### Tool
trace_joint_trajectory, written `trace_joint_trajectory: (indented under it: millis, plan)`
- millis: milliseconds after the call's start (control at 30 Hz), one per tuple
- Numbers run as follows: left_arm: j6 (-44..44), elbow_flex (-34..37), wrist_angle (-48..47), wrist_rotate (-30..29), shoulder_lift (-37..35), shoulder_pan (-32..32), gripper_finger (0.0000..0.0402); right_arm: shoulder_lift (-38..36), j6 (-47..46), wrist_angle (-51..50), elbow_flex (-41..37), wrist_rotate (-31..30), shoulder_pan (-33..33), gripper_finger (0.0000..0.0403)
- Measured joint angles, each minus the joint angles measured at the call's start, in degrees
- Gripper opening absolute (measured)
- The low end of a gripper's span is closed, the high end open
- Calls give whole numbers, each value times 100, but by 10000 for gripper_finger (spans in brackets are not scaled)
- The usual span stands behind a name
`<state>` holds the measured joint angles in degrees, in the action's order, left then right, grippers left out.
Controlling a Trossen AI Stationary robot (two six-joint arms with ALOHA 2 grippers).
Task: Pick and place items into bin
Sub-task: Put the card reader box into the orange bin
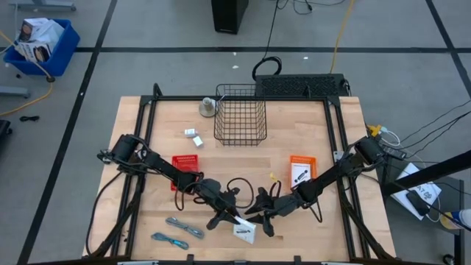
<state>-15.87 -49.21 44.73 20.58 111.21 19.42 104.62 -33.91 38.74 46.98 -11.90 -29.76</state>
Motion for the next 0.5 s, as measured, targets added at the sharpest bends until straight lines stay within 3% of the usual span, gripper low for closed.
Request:
trace_joint_trajectory:
  millis: [100,267,500]
  plan:
    - [-244,2,-24,29,6,0,62,-5,-46,-165,0,74,0,130]
    - [-357,2,-402,32,-95,0,61,-172,-531,-889,-37,741,1,130]
    - [-160,5,-859,-481,-413,0,55,-748,-1220,-1198,-582,576,-263,130]
